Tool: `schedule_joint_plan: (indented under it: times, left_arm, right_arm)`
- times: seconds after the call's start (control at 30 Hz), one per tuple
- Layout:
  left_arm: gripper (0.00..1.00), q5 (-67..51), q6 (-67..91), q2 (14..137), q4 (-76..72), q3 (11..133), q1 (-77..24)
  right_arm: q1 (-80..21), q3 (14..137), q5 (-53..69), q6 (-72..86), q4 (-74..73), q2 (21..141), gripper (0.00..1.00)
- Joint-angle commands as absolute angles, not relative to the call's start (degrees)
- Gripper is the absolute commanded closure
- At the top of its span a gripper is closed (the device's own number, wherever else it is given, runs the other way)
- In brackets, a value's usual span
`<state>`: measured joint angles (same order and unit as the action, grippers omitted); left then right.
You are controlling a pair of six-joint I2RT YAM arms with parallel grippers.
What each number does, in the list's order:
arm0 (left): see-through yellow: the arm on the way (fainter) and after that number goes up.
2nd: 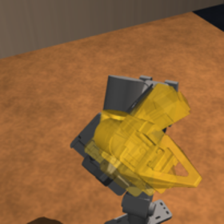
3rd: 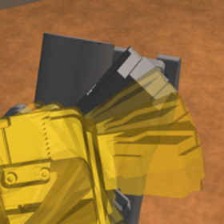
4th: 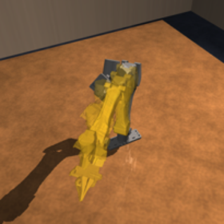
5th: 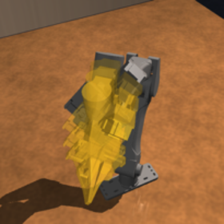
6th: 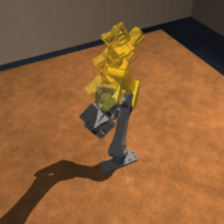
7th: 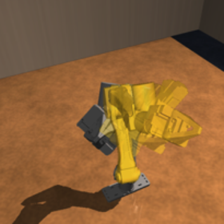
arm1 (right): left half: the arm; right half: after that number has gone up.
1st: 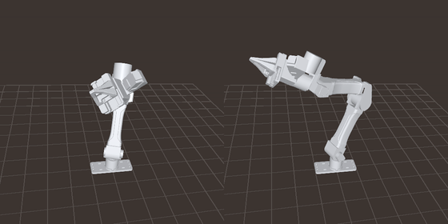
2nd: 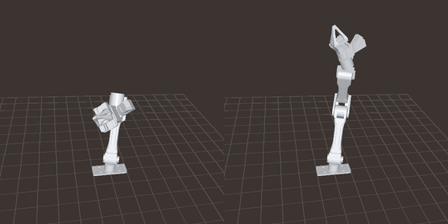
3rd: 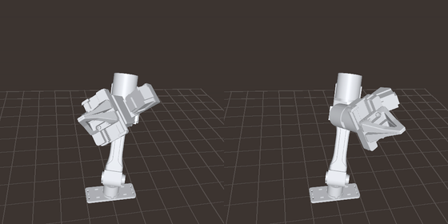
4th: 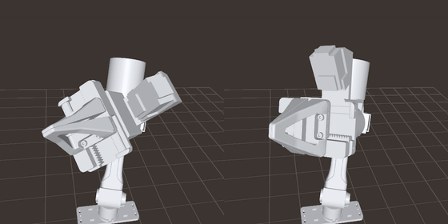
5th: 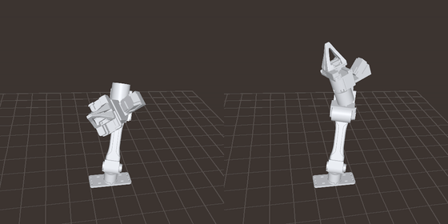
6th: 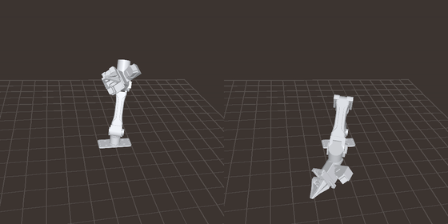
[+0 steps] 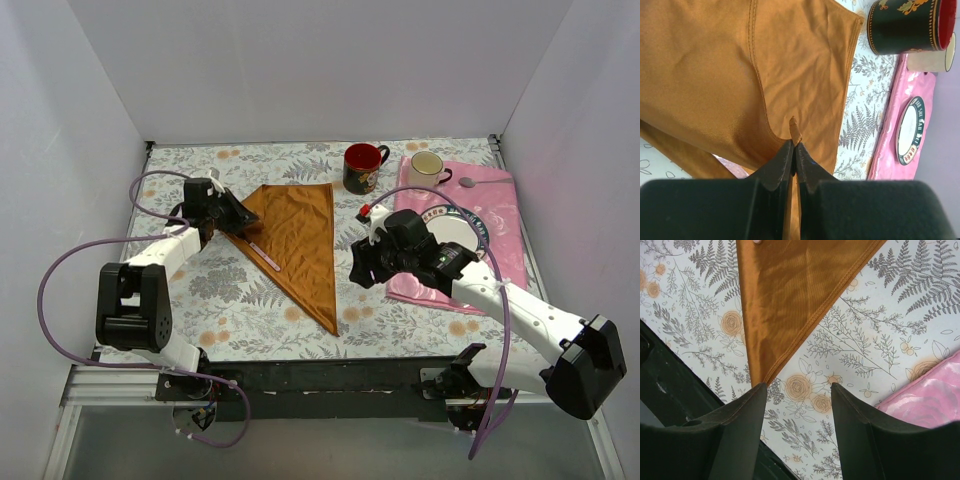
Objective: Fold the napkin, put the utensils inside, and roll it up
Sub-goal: Fold the napkin
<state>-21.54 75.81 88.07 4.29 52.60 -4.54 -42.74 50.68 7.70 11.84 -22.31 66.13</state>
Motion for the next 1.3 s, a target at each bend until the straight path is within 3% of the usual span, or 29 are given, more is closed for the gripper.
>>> schedule_joint_plan:
  times: [0.0, 0.53, 0.9, 1.03, 1.17, 1.27]
  left_arm:
    - [0.97, -20.6, 75.0, 85.3, 4.0, 50.5, -5.3]
    - [0.95, -21.9, 76.0, 86.4, 1.6, 45.3, -6.2]
    - [0.87, -21.7, 75.4, 85.7, 1.2, 42.8, -6.5]
    - [0.79, -22.0, 75.3, 85.6, 1.5, 42.8, -6.5]
    - [0.47, -24.0, 74.0, 84.5, 6.0, 46.0, -6.5]
    - [0.35, -26.4, 73.0, 80.4, 8.9, 50.5, -6.4]
  right_arm:
    - [-42.5, 50.0, 7.4, 12.3, -20.4, 64.5, 0.37]
    - [-42.5, 49.1, 7.7, 12.7, -19.5, 64.9, 0.37]
    - [-42.5, 48.8, 8.3, 12.9, -19.0, 65.7, 0.37]
    - [-42.5, 48.8, 8.3, 12.8, -18.9, 65.5, 0.37]
    - [-42.5, 48.6, 8.3, 12.9, -18.8, 65.5, 0.37]
    - [-42.5, 48.7, 8.3, 12.9, -19.1, 65.6, 0.37]
